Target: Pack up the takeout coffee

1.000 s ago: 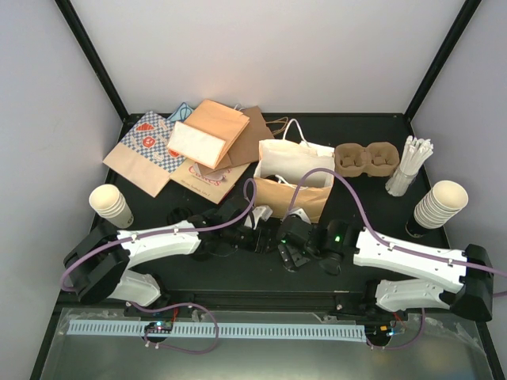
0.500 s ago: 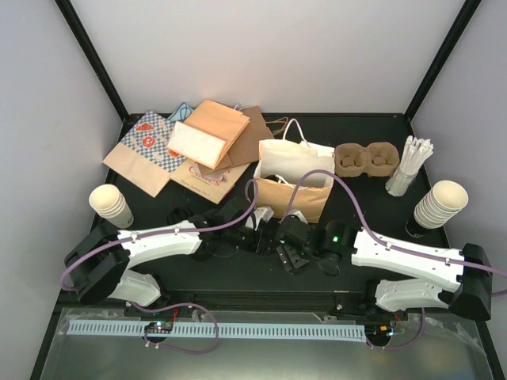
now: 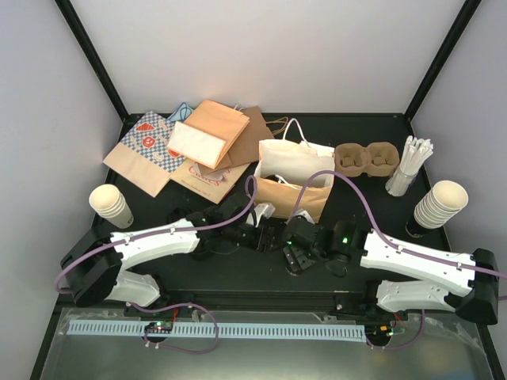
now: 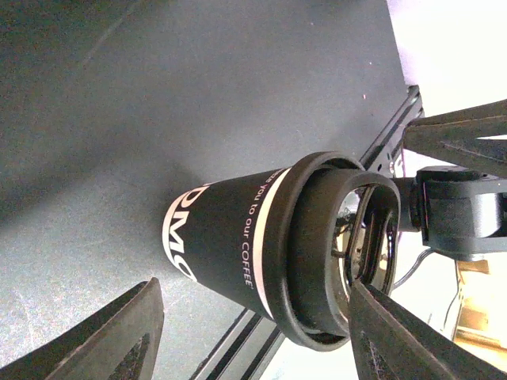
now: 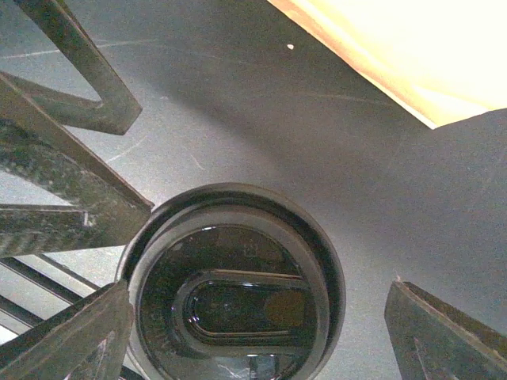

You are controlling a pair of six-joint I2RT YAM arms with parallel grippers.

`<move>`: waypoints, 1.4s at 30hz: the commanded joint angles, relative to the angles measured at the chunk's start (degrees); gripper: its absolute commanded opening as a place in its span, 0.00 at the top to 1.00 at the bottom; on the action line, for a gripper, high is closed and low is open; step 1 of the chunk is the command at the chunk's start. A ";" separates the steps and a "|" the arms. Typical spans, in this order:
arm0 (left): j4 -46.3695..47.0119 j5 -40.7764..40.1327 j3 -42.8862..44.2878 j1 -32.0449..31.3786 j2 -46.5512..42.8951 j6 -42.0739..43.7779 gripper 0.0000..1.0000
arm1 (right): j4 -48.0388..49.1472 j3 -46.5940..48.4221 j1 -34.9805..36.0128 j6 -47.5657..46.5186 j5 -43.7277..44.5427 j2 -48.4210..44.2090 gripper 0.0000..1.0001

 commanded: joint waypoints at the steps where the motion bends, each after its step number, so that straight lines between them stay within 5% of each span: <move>1: -1.04 -0.14 2.32 -0.49 -0.67 0.43 0.34 | -1.50 0.26 0.23 -1.53 -0.54 -0.17 0.10; 42: 0.89 1.15 1.95 -1.28 4.91 0.26 0.40 | -0.03 -0.26 1.77 -1.18 -1.48 3.82 0.19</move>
